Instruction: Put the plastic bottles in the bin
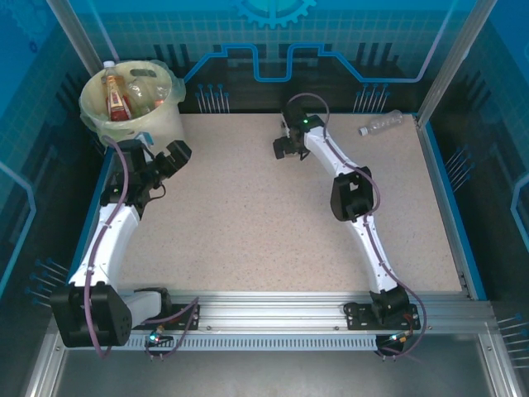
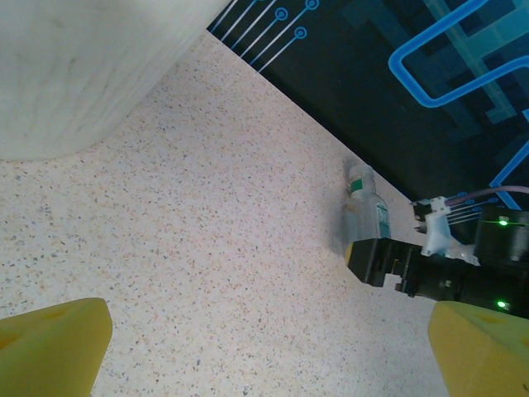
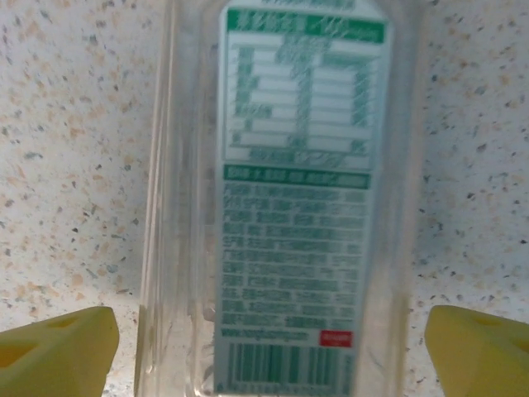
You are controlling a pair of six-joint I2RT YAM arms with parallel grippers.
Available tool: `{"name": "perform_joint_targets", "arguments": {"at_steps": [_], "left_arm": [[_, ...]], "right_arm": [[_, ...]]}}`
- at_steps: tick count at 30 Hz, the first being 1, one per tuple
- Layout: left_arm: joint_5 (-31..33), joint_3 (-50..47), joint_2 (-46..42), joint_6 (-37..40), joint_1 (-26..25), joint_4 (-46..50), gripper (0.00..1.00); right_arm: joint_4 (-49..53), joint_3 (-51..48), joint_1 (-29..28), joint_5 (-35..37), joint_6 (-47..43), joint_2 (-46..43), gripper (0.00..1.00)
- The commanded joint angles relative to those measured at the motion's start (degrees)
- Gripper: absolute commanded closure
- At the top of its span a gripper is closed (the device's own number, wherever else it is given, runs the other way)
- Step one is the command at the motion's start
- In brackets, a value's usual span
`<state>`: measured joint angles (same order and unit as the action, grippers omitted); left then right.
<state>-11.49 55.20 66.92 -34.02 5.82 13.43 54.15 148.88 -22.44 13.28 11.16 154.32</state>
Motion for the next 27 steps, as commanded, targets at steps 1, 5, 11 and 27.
{"name": "perform_joint_targets", "arguments": {"at_steps": [1, 5, 11, 27], "left_arm": [[-3.0, -0.7, -0.5, 1.0, -0.1, -0.7, 0.01], [-3.7, -1.5, -0.5, 1.7, -0.1, -1.8, 0.01], [-6.9, -1.6, 1.1, 0.9, -0.1, -2.6, 0.01], [-15.1, -1.0, 6.7, -4.9, -11.7, -12.1, 0.01]], "right_arm": [[3.0, 2.6, -0.4, 2.1, 0.5, 2.3, 0.12], [2.4, 2.2, -0.4, 0.5, -0.3, 1.5, 0.28], [-2.5, -7.3, -0.8, -1.3, -0.8, -5.9, 0.45], [-26.1, -58.4, -6.5, -6.3, -0.3, -45.6, 0.6]]}}
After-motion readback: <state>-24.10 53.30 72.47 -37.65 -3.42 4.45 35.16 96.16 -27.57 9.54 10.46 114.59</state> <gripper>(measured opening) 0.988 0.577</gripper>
